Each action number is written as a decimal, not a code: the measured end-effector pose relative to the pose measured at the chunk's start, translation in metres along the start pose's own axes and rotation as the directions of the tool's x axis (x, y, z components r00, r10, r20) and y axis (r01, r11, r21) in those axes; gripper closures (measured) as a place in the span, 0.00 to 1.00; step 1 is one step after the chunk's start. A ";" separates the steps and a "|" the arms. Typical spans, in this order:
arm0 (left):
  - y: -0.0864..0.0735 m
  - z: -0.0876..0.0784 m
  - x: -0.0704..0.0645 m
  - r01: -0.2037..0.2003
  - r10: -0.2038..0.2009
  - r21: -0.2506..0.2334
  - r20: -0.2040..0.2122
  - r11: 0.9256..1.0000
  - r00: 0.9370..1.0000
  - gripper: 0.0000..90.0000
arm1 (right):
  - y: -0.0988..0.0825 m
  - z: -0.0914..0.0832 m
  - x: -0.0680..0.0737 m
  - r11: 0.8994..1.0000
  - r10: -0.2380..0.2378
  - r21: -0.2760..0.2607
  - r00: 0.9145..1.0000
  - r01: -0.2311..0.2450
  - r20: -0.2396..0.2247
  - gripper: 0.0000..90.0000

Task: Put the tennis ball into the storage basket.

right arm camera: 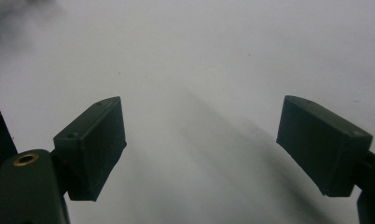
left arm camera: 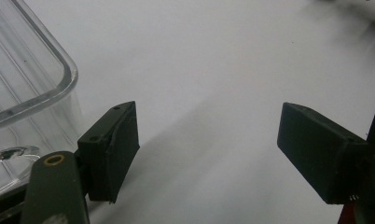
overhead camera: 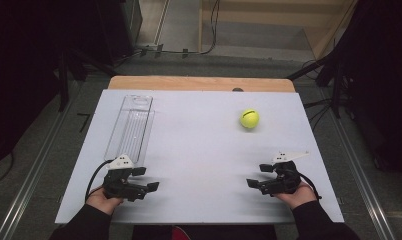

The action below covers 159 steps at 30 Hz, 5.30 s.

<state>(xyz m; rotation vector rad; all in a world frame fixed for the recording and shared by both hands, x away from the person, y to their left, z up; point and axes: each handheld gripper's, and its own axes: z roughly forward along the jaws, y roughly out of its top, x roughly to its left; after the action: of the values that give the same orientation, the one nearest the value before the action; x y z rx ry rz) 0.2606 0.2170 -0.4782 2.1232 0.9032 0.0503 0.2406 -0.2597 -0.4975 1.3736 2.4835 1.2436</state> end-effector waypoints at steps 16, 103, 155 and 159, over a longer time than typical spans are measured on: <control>0.000 0.002 0.000 -0.005 0.005 0.005 0.010 1.000 1.000 0.23 | 0.003 -0.006 -0.015 0.996 0.072 -0.053 0.994 -0.068 0.082 0.15; -0.001 0.001 0.000 -0.007 0.007 0.012 0.015 1.000 1.000 0.23 | 0.103 -0.004 -0.062 0.991 0.108 -0.099 0.968 -0.088 0.225 0.00; -0.008 -0.001 0.001 0.024 -0.024 0.003 -0.017 1.000 1.000 0.24 | 0.180 0.029 -0.100 0.990 0.123 -0.105 0.955 -0.098 0.269 0.00; -0.009 -0.001 0.001 0.025 -0.025 -0.010 -0.018 1.000 1.000 0.24 | 0.182 0.035 -0.103 0.990 0.125 -0.097 0.953 -0.102 0.275 0.00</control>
<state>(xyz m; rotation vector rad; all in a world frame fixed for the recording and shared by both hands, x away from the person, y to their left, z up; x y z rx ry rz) 0.2558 0.2215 -0.4841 2.1048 0.9384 0.0608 0.4428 -0.2613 -0.4336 1.5682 2.1685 1.0671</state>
